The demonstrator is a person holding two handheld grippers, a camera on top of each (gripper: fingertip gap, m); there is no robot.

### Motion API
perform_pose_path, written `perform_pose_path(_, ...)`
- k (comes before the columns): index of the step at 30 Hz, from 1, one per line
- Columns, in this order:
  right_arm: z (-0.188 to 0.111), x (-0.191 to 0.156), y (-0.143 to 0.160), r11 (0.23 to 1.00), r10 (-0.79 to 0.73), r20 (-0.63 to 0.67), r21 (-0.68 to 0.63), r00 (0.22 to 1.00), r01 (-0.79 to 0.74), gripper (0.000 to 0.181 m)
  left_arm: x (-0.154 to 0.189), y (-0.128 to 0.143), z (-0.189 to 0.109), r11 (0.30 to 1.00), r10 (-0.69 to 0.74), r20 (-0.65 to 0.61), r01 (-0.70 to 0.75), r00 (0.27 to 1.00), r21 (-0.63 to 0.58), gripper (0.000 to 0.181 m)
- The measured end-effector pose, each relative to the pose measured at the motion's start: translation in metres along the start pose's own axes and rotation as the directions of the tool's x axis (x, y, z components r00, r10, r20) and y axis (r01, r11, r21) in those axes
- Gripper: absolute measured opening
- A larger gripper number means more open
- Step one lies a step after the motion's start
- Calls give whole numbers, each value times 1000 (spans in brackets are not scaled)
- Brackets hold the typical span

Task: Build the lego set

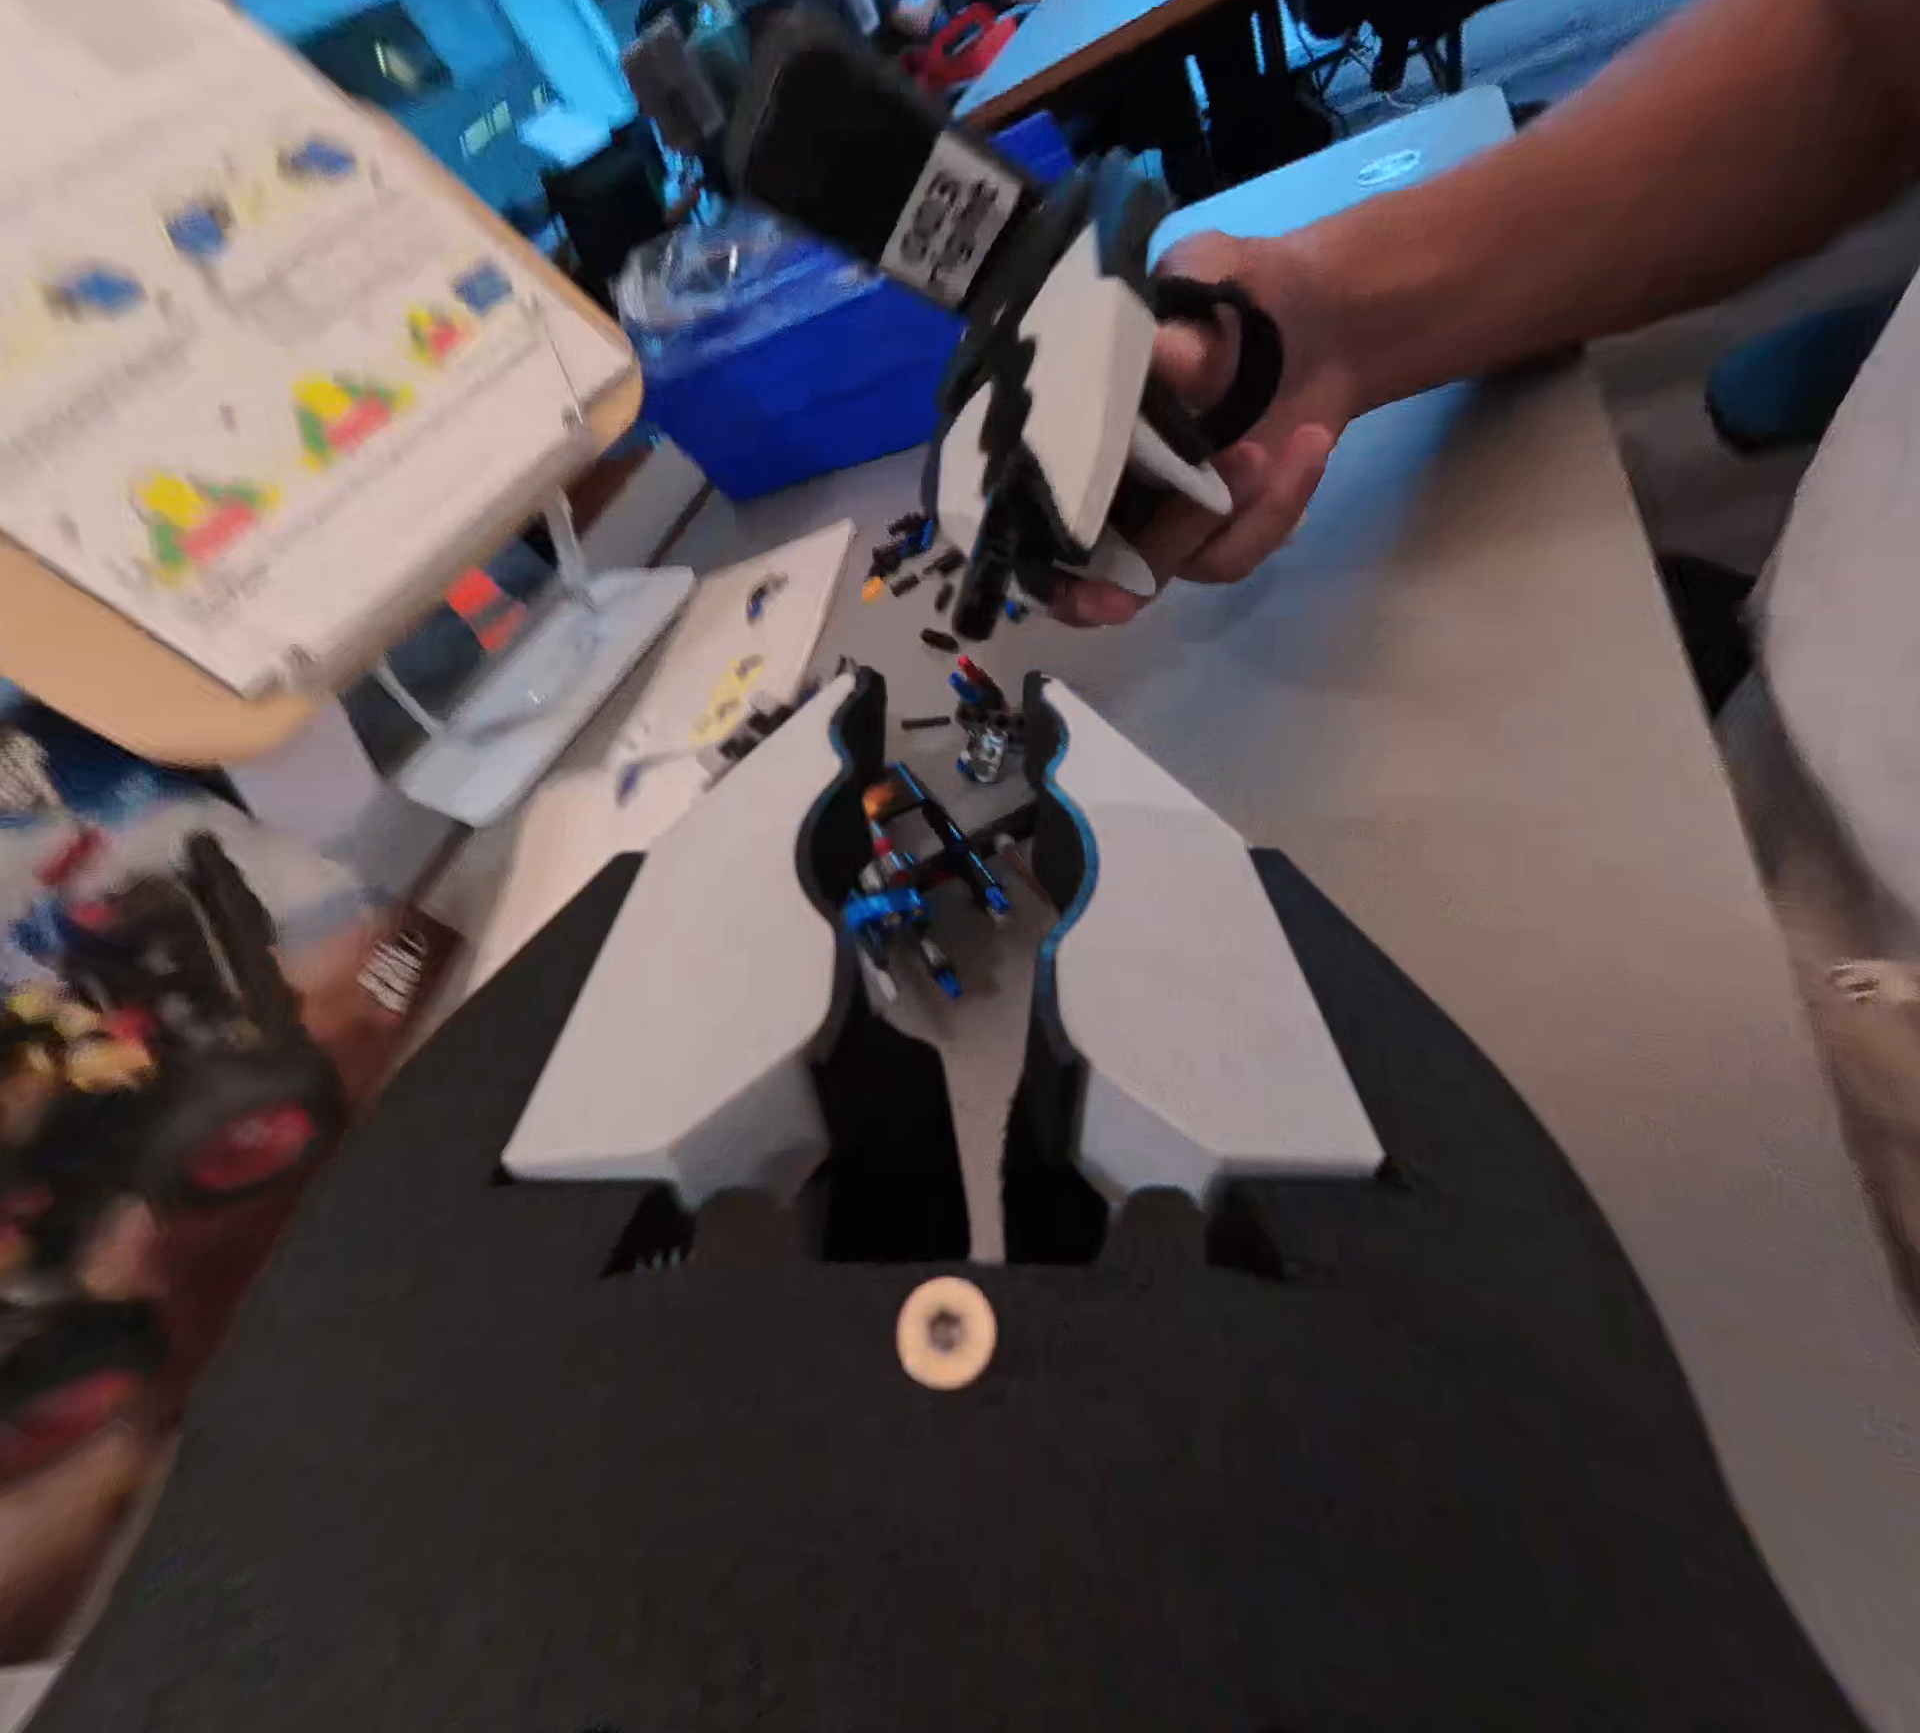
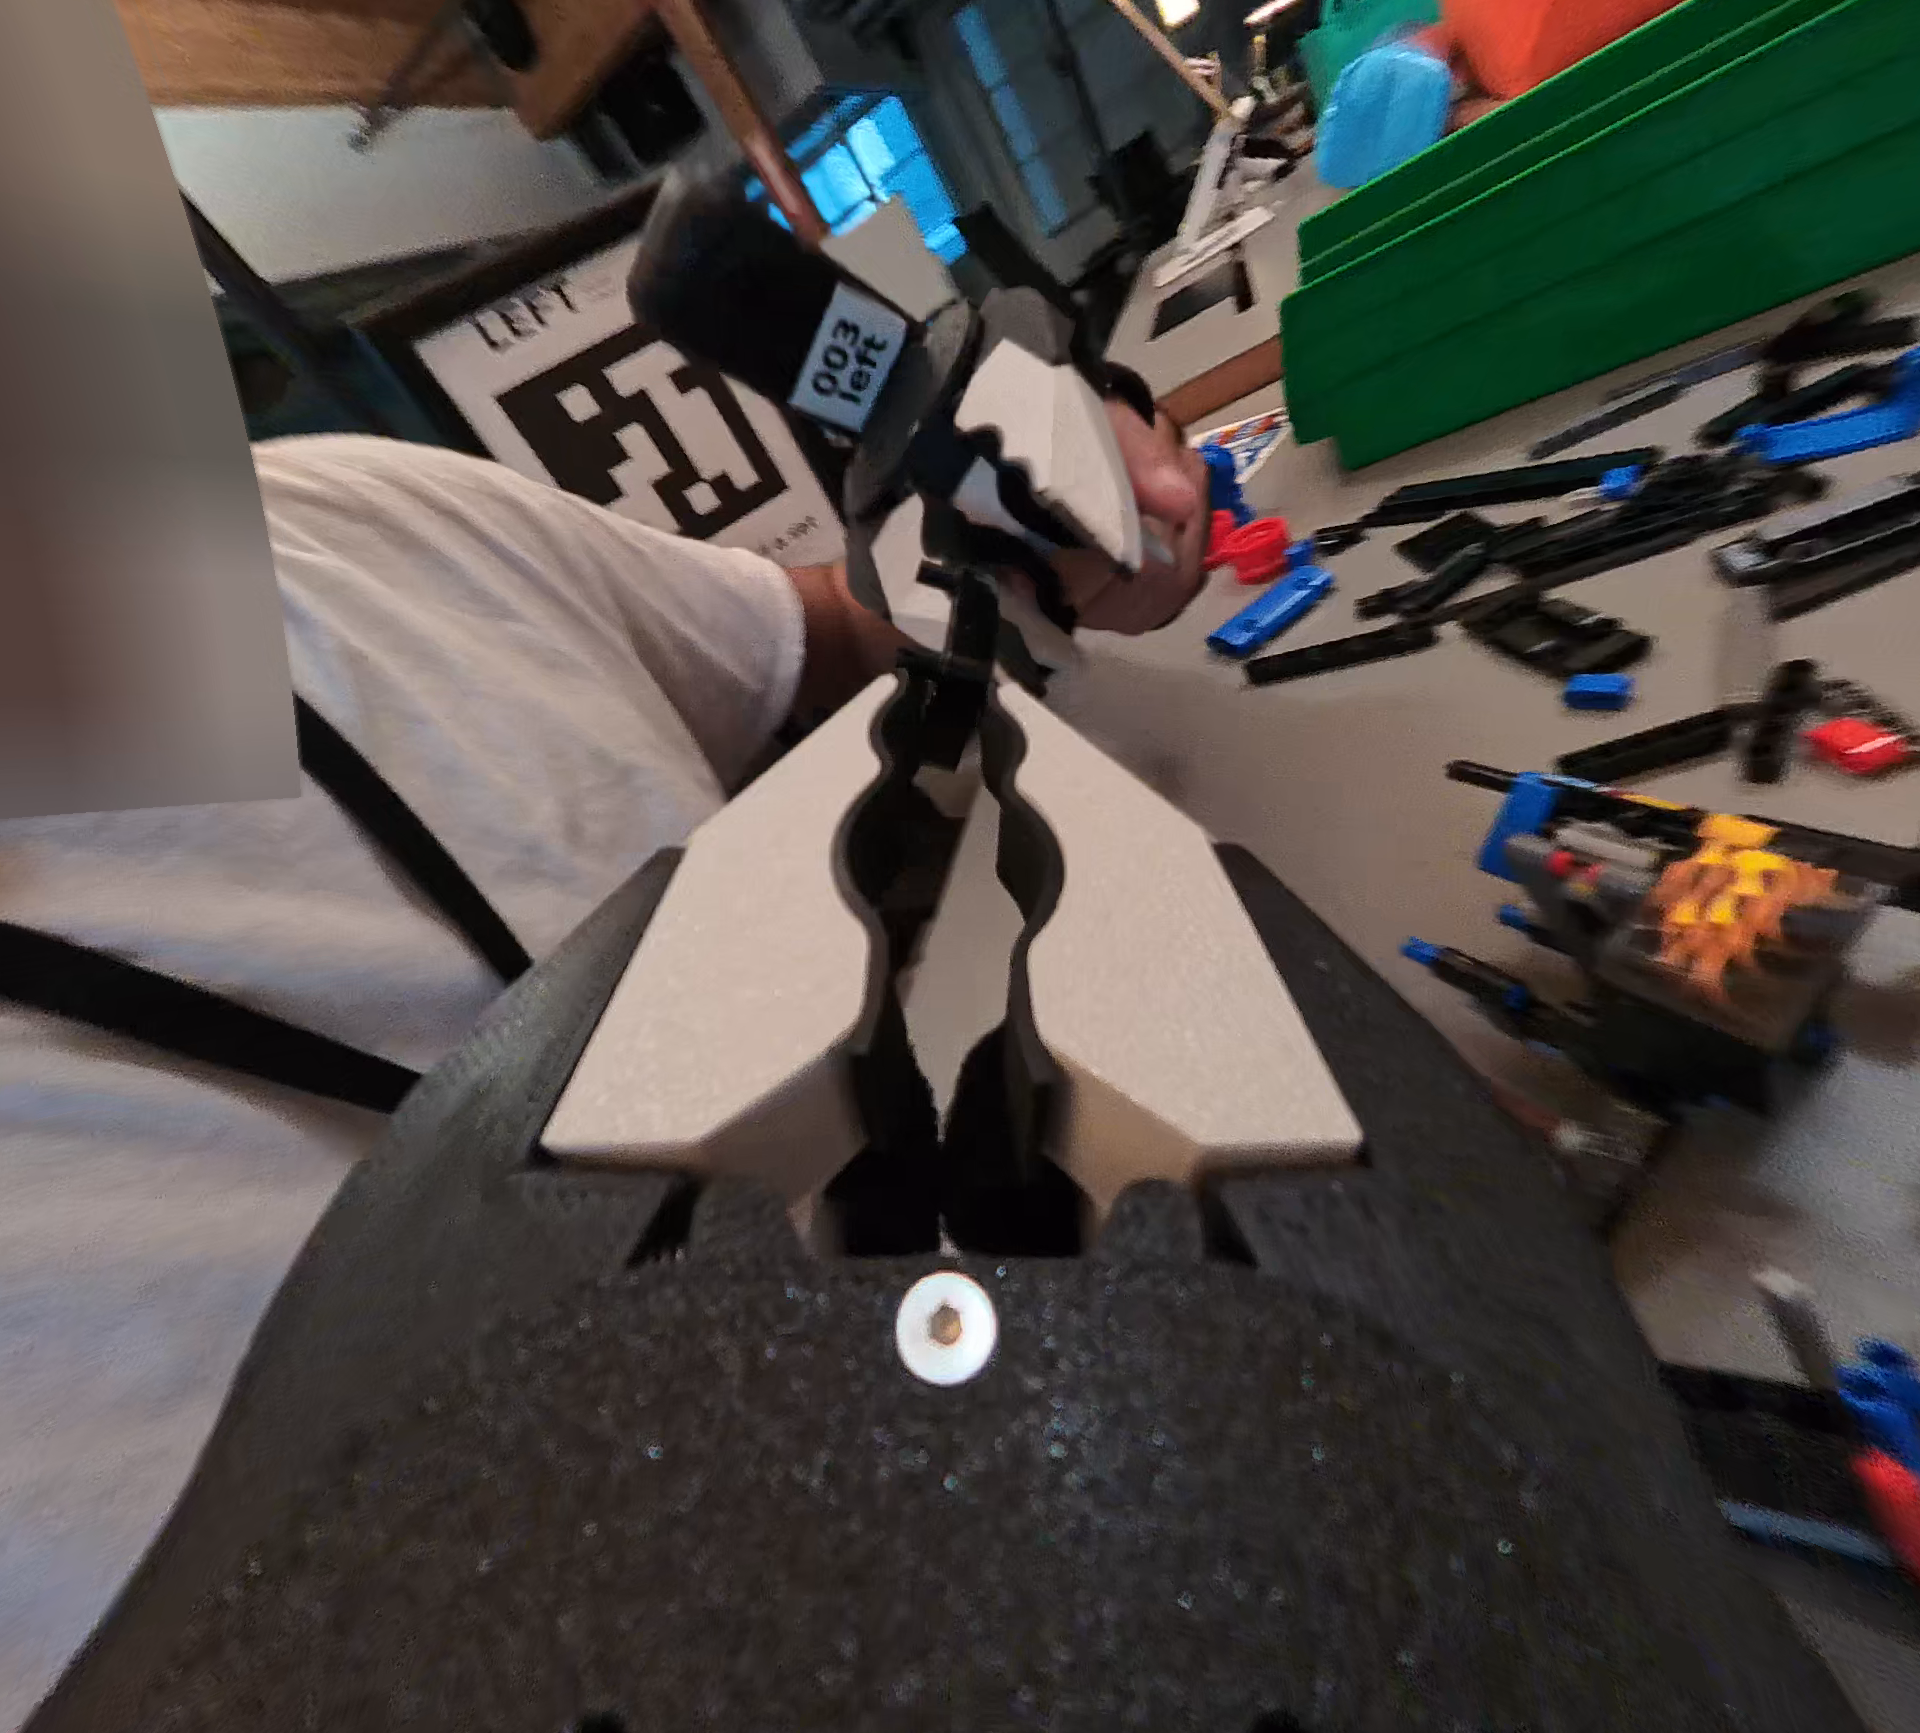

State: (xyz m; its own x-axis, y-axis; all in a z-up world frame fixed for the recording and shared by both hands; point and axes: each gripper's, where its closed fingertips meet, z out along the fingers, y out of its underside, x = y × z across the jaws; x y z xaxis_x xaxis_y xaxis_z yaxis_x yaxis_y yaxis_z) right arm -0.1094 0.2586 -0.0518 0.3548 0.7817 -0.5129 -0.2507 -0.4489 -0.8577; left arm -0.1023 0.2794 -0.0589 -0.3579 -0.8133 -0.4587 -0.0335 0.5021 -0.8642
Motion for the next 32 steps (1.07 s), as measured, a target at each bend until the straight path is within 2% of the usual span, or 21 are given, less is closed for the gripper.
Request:
perform_pose_path(2, 3, -5, 1, 997, 82, 69, 10, 994, -83, 9, 4, -10, 3, 994, 94, -6, -93, 996, 54, 21)
perform_pose_path(5, 5, -12, 3, 986, 163, 157, 5, 974, -166, 9, 7, -14, 7, 991, 104, -56, -99, 993, 90, 18)
perform_pose_path(8, 4, -10, 0, 979, 197, 177, 18, 964, -204, 9, 11, -13, 7, 986, 114, -103, -100, 988, 131, 5)
perform_pose_path(12, 0, -5, -1, 961, 266, 214, 21, 940, -277, 9, 8, -17, 6, 978, -3, -164, 37, 986, 205, 11)
perform_pose_path(15, 3, 0, -1, 944, 314, 228, 29, 922, -329, 9, 6, -20, 4, 953, -108, -228, 166, 968, 253, 6)
perform_pose_path(18, 5, 3, -3, 922, 363, 254, 41, 896, -385, 10, 0, -16, 4, 931, -193, -251, 258, 949, 257, 6)
perform_pose_path(20, 6, 13, -4, 920, 370, 213, 51, 904, -388, 12, -5, -7, 3, 918, -252, -259, 315, 932, 240, 6)
perform_pose_path(22, 4, 24, -6, 921, 367, 156, 75, 917, -381, 17, -8, 1, 1, 922, -262, -244, 317, 934, 222, 6)
perform_pose_path(24, 5, 28, 1, 927, 364, 126, 42, 923, -372, 10, -5, 4, -1, 930, -245, -236, 297, 940, 218, 6)
perform_pose_path(27, 6, 25, -3, 909, 395, 182, 63, 900, -412, 9, -8, -2, -2, 917, -260, -208, 308, 943, 252, 5)
perform_pose_path(32, 13, 16, -11, 856, 469, 299, 79, 831, -511, 8, -9, -14, -1, 873, -320, -244, 385, 915, 300, 6)
